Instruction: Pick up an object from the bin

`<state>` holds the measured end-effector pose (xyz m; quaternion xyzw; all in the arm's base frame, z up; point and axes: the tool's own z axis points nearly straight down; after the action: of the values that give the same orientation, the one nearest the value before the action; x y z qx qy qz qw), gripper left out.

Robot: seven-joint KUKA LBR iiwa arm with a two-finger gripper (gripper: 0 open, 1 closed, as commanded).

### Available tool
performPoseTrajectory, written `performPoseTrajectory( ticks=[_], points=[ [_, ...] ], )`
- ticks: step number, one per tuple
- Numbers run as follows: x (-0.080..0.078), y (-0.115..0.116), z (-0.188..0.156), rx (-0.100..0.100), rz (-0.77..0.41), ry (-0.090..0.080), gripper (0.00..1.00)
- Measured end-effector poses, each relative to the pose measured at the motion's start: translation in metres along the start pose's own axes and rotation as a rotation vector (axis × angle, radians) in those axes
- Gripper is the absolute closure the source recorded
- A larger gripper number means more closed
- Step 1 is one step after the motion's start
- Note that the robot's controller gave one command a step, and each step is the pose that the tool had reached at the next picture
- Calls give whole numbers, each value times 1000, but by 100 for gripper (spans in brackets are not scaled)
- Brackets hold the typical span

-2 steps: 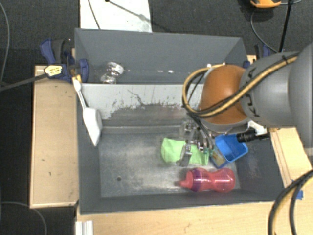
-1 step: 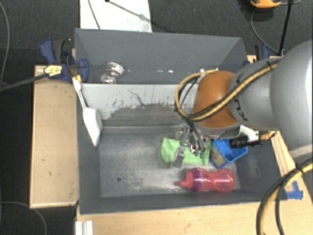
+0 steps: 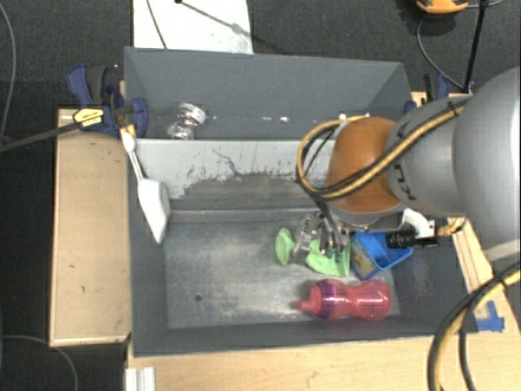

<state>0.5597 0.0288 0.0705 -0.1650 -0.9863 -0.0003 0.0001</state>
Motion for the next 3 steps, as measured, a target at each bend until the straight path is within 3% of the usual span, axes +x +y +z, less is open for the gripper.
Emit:
performPoseTrajectory(
  ticks=[2,3],
  points=[
    [1,-1,-4,1,1,3,100],
    [3,-1,-25,2,1,7,100]
  ],
)
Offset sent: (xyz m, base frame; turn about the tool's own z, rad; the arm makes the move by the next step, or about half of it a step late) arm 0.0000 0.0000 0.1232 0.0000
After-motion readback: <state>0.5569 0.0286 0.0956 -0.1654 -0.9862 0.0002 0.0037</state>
